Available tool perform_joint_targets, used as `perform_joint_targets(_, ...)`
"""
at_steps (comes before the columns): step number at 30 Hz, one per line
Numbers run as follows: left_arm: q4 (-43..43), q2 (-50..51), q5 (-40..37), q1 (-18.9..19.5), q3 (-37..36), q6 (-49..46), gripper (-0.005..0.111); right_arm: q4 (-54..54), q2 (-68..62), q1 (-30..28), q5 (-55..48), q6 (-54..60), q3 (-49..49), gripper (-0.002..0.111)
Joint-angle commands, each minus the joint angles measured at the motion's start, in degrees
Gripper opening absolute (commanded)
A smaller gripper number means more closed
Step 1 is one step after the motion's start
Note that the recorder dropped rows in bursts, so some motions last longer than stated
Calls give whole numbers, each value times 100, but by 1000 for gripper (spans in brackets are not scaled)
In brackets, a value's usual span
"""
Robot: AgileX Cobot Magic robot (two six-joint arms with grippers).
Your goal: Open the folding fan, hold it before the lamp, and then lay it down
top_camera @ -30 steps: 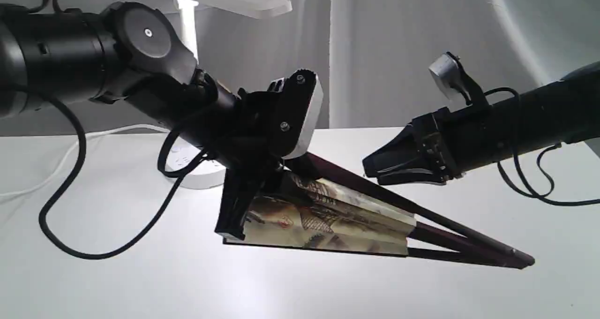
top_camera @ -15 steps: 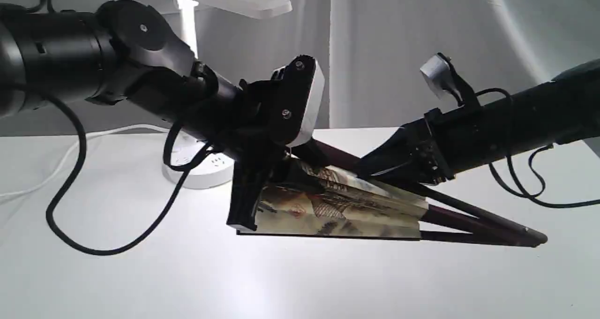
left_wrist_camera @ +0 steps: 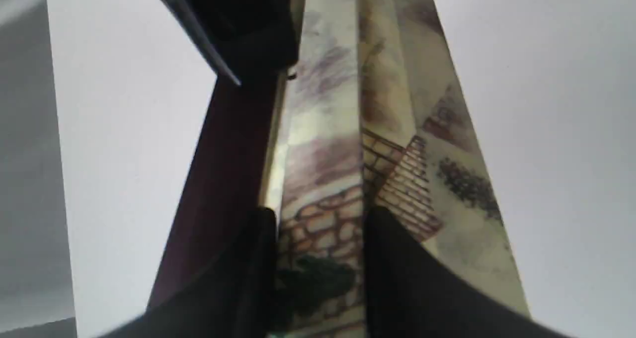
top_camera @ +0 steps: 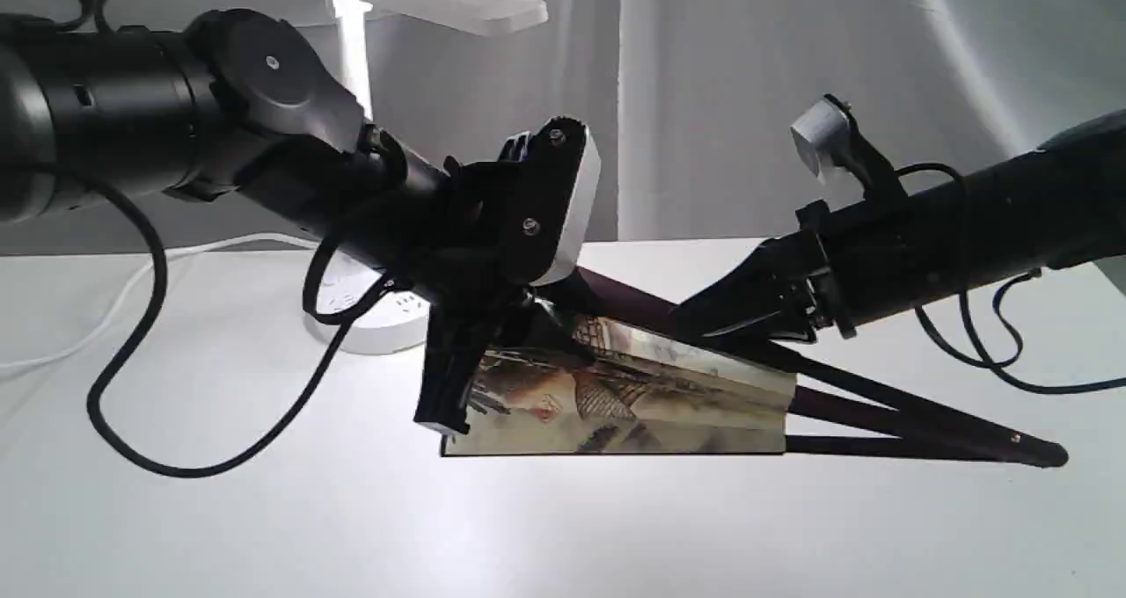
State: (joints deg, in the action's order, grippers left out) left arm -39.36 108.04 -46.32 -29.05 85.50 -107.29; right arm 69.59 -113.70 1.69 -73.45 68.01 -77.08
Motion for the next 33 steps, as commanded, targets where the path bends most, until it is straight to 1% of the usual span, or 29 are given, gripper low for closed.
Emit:
perform_joint_targets(1, -314, -79, -8, -27, 10, 31, 5, -9, 16, 7, 349, 57, -39, 0)
perform_joint_targets(5, -314, -79, 1, -27, 10, 31, 10, -9, 16, 7, 349, 65, -39, 0)
perform_joint_targets(9, -340, -79, 1, -27, 10, 82, 24, -9, 16, 7, 349, 65, -39, 0)
perform_joint_targets(10, -388, -79, -12, -27, 10, 82, 31, -9, 16, 7, 349, 65, -39, 0)
perform_joint_targets(11, -437, -79, -12, -27, 10, 114, 35, -9, 16, 7, 349, 65, -39, 0)
perform_joint_targets(16, -780, -79, 5, -27, 10, 955, 71, 13, 16, 7, 349, 65, -39, 0)
perform_joint_targets(18, -784, -79, 5, -27, 10, 1229, 79, 40, 16, 7, 349, 65, -39, 0)
perform_joint_targets(19, -784, -91, 5, -27, 10, 1344, 80, 85, 16, 7, 349, 65, -39, 0)
perform_joint_targets(24, -809, -254, -20, -27, 10, 2103, 77, 377, 16, -7, 349, 54, -39, 0)
perform_joint_targets(28, -753, -475, -149, -27, 10, 3069, 76, 434, 16, -134, 349, 0, -39, 0)
perform_joint_targets(30, -581, -598, -185, -27, 10, 3425, 72, 394, 16, -235, 349, -128, -39, 0)
perform_joint_targets(33, -179, -795, -257, -27, 10, 3971, 56, 382, 16, -406, 349, -423, -39, 0)
